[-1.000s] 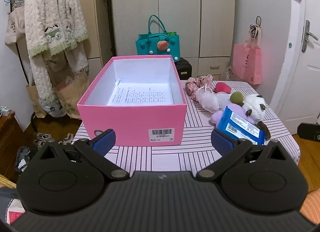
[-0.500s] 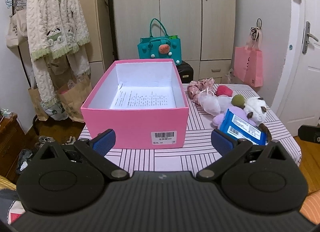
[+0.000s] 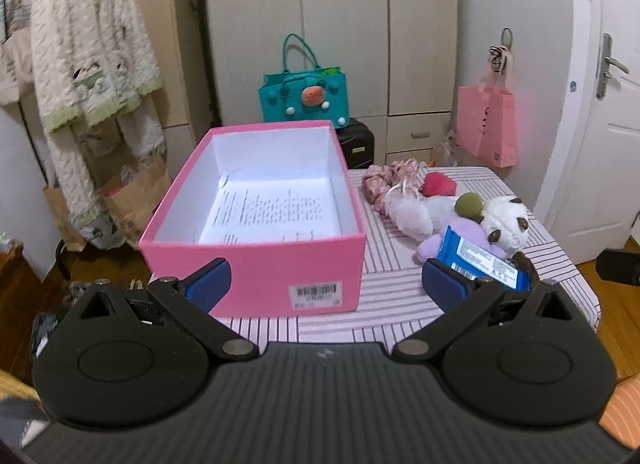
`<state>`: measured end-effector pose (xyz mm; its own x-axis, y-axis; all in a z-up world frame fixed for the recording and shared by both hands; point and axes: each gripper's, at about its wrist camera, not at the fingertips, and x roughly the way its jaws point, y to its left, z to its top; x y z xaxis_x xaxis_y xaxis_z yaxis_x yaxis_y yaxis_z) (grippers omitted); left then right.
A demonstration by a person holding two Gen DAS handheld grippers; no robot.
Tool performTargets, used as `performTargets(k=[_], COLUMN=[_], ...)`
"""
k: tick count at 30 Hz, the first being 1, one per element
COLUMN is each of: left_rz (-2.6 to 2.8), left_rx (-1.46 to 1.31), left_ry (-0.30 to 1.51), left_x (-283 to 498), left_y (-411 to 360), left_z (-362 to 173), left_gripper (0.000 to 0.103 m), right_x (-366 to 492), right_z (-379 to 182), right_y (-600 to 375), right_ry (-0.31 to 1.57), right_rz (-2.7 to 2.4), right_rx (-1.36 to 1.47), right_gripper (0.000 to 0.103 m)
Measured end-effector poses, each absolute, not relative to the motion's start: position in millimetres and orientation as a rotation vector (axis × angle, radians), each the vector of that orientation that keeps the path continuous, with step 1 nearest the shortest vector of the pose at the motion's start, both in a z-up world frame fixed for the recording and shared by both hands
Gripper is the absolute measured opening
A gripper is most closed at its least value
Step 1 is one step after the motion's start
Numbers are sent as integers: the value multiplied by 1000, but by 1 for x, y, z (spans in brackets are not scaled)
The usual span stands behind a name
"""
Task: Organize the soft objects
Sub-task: 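Move the right gripper to the blue wipe packet and close on it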
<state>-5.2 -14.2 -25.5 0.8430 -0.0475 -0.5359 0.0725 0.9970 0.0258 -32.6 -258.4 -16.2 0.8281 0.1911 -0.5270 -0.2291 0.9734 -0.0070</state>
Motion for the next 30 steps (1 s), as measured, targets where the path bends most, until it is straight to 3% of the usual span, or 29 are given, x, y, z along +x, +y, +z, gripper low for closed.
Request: performTargets(k=[6, 17, 21, 28, 30], left_rz=[-144, -357, -402, -525, -550], left_rx=[82, 70, 132, 154, 162], left_ry=[535, 639, 621, 636, 640], left_x=[16, 76, 83, 103, 109], left_y=[-24, -66, -83, -103, -110], left_z=[-18, -46, -56, -65, -71], left_gripper=[103, 99, 87, 81, 74], right_x=[-16, 25, 39, 46, 48], right_z=[-41, -105, -123, -146, -150], right_y=[-267, -275, -283, -279, -277], right_ry=[499, 605, 676, 736, 750], right_rz=[220, 301, 309, 337, 339], right_rx=[-88, 12, 108, 134, 125], right_gripper=[103, 102, 92, 88, 85])
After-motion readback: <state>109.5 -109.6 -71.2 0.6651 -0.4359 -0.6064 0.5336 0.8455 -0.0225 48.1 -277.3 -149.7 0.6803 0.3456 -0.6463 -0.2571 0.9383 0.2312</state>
